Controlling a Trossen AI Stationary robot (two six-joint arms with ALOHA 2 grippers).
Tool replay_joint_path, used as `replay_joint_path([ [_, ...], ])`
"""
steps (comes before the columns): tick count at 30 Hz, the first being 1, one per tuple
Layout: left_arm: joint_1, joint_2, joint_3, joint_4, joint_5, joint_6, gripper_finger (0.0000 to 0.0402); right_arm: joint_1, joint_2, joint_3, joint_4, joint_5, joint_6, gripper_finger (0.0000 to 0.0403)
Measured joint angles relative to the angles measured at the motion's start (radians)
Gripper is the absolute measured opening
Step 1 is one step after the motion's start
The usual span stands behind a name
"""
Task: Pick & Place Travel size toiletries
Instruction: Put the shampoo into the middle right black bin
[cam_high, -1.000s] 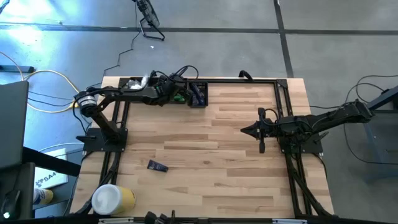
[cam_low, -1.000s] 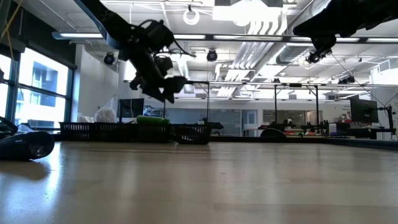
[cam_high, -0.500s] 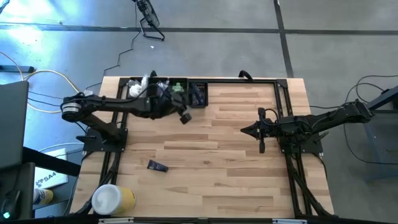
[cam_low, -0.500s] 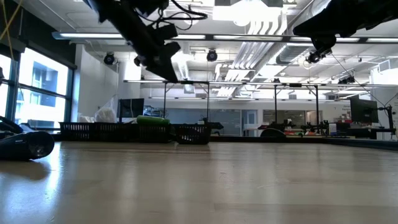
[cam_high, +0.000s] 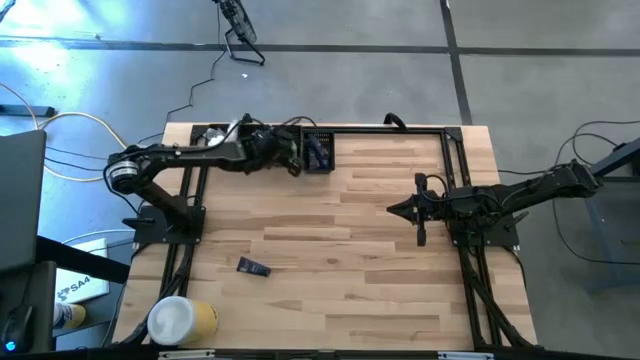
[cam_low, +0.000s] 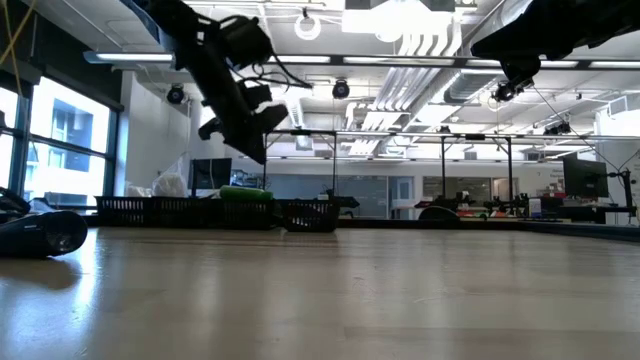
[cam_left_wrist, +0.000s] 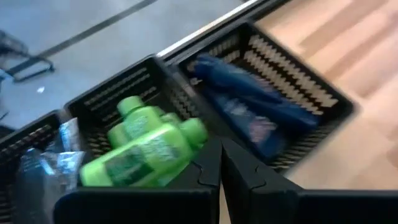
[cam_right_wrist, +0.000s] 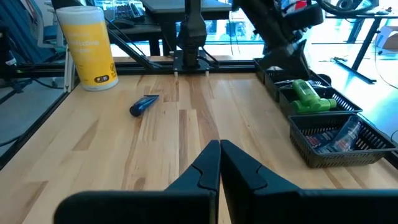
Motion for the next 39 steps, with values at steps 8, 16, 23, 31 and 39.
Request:
replay_joint_path([
  [8,0.065,0.032,0.000,-0.006,0.075,-0.005,0.0000,0.000,0.000,0.000,0.000,0.001,-0.012,0.0005],
  [16,0.065,0.164,0.177,-0.290,0.131,0.043,0.0000,0.000,0.000,0.000,0.001,0.001,-0.035,0.0005],
  [23,0.065,0.238,0.380,-0.428,0.097,0.148,0.0000,0.000,0.000,0.000,-0.001,0.001,-0.031,0.0005],
  [31,0.065,0.254,0.412,-0.479,0.155,0.162,0.0000,0.000,0.000,0.000,-0.019,0.001,-0.030,0.0005],
  [39,0.065,0.334,0.410,-0.501,0.161,0.135,0.0000,0.000,0.000,0.000,-0.031,0.001,-0.030,0.0005],
])
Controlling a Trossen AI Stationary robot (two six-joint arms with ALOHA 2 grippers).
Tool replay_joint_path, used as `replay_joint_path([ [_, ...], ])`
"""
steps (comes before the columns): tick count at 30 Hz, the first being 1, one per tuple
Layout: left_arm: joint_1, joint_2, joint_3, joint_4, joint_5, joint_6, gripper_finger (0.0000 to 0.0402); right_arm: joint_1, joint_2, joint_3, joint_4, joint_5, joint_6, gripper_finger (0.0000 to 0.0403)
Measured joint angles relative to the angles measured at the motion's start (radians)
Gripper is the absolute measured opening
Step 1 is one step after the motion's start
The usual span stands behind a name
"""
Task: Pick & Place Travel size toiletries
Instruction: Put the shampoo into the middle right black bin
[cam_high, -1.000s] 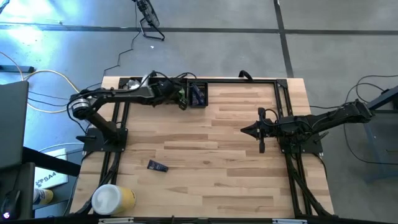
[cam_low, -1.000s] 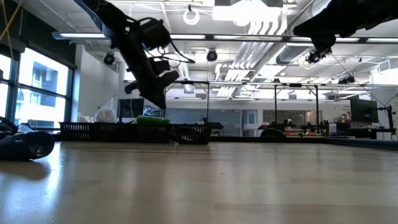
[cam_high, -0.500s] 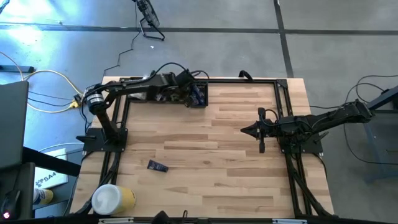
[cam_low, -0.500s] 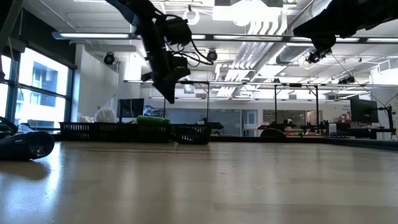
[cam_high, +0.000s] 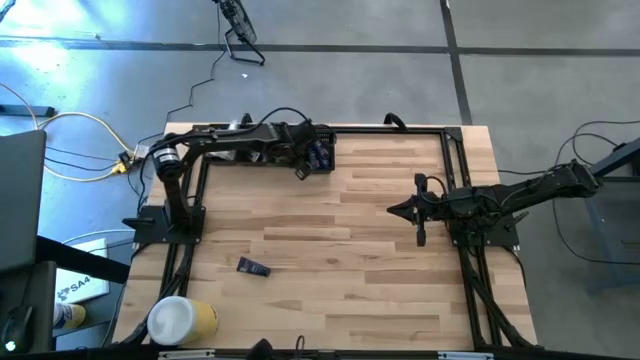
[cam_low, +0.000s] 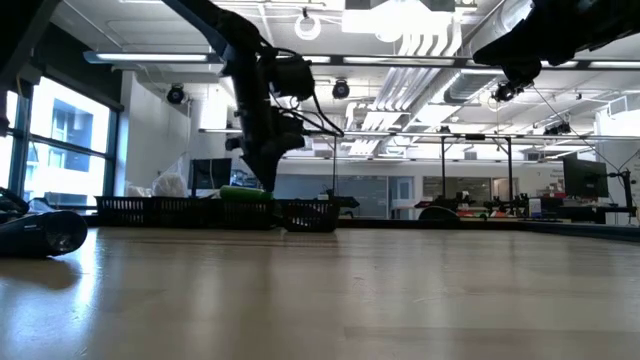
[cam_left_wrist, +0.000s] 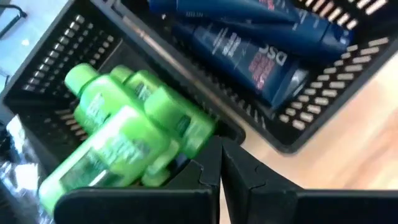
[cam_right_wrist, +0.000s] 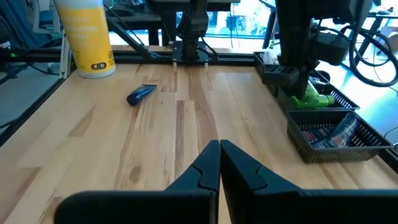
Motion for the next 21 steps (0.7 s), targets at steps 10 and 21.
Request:
replay_joint_path([
  [10,0.014,0.050,0.000,0.070,-0.185,0.000,0.0000,0.000,0.000,0.000,-0.019,0.000,0.011,0.0005],
  [21,0.069,0.056,0.000,0.177,-0.242,0.027,0.0000,0.000,0.000,0.000,-0.023,0.000,0.011,0.0005],
])
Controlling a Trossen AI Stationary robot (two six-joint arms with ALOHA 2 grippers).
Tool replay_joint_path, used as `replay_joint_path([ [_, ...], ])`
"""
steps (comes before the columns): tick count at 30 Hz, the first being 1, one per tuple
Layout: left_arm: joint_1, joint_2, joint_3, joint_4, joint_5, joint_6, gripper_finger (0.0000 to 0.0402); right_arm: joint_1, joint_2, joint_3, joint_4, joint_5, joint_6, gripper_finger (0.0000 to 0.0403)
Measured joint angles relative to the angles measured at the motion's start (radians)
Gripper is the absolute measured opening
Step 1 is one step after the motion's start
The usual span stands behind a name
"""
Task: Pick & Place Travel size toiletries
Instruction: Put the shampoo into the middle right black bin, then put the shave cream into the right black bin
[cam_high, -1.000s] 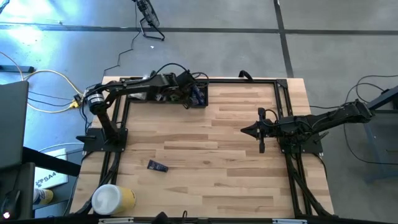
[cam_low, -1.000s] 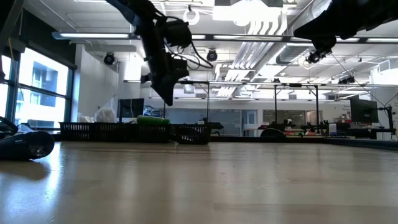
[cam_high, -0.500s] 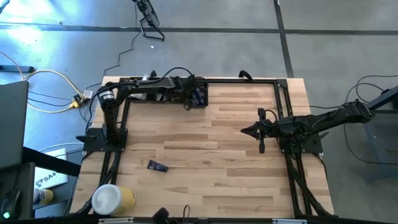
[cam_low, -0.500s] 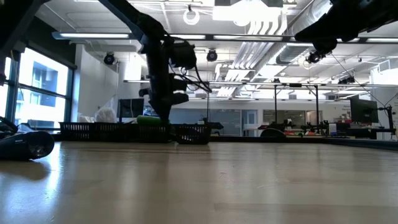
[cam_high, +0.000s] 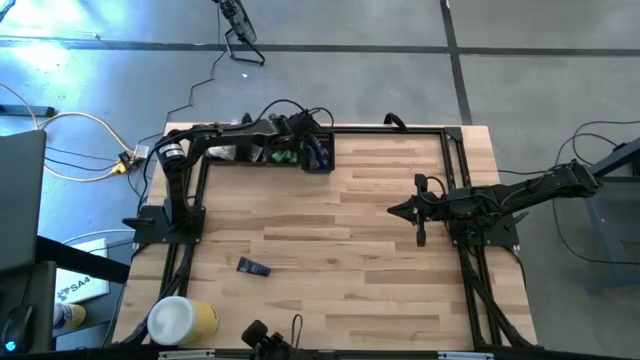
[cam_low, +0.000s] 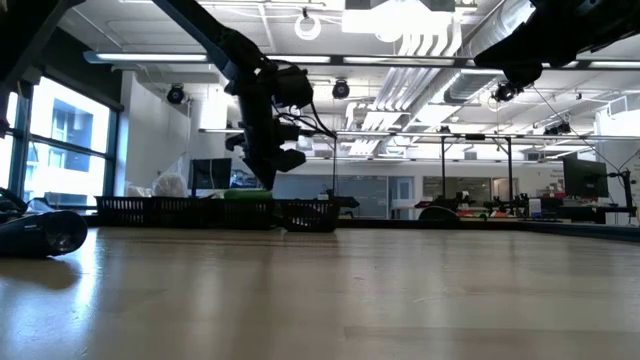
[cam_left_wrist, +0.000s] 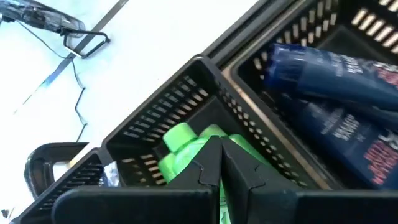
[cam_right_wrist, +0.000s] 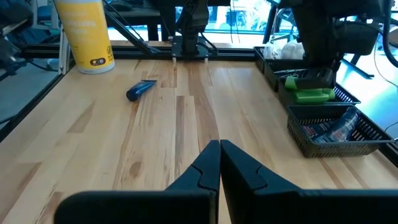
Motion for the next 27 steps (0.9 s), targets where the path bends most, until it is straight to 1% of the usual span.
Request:
replay_joint_path([
  [3,0.011,0.000,0.000,-0.001,0.001,0.000,0.0000,0.000,0.000,0.000,0.000,0.000,0.000,0.0005],
  [15,0.000,-0.010,0.000,0.023,0.013,0.027,0.0000,0.000,0.000,0.000,-0.001,0.000,0.000,0.0005],
  [23,-0.050,-0.061,-0.001,0.040,0.074,0.039,0.0000,0.000,0.000,0.000,0.000,0.000,0.000,0.0005],
  [27,-0.079,-0.063,-0.001,0.060,0.093,0.053,0.0000,0.000,0.000,0.000,0.002,0.000,-0.001,0.0005],
])
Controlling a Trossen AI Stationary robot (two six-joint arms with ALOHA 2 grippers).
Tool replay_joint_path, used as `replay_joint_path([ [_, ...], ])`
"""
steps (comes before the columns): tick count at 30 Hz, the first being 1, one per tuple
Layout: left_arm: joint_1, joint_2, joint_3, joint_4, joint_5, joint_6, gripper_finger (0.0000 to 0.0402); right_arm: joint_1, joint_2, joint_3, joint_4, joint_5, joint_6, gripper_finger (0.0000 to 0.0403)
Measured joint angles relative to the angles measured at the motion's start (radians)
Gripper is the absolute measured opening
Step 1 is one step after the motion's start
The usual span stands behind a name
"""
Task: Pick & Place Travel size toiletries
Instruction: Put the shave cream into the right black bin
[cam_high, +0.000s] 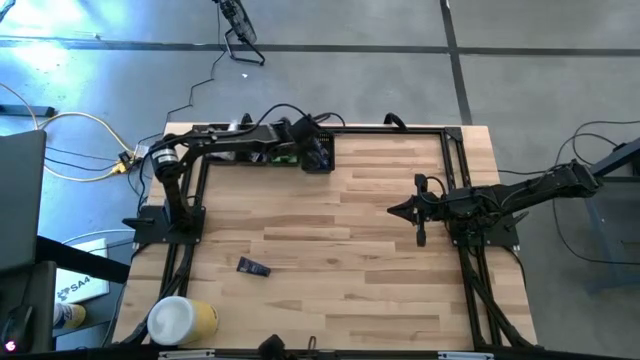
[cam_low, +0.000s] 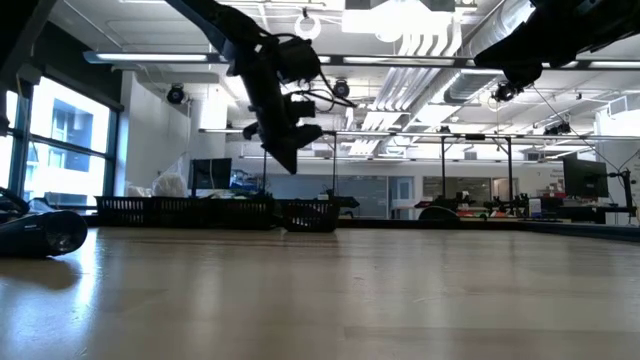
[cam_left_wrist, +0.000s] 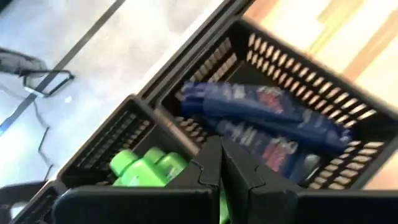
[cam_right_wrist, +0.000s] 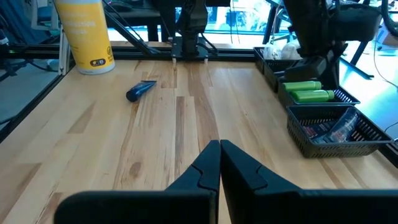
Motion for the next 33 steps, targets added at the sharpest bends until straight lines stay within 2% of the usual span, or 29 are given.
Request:
replay_joint_path([
  [5,-0.048,0.000,0.000,0.051,0.037,0.000,0.0000,0.000,0.000,0.000,0.000,0.000,0.001,0.0005],
  [13,-0.106,0.000,0.000,0.110,0.191,0.004,0.0000,0.000,0.000,0.000,0.025,0.000,0.035,0.0005],
  [17,-0.153,0.000,0.000,0.111,0.207,-0.001,0.0000,0.000,0.000,0.000,0.025,0.003,0.075,0.0005],
  [22,-0.255,0.000,0.000,0.131,0.255,0.078,0.0000,0.000,0.000,0.000,0.033,0.008,0.077,0.0005],
  [26,-0.333,0.000,0.000,0.156,0.256,0.104,0.0000,0.000,0.000,0.000,0.041,0.008,0.077,0.0005],
  [33,-0.458,0.000,0.000,0.291,0.255,0.124,0.0000,0.000,0.000,0.000,0.047,0.008,0.077,0.0005],
])
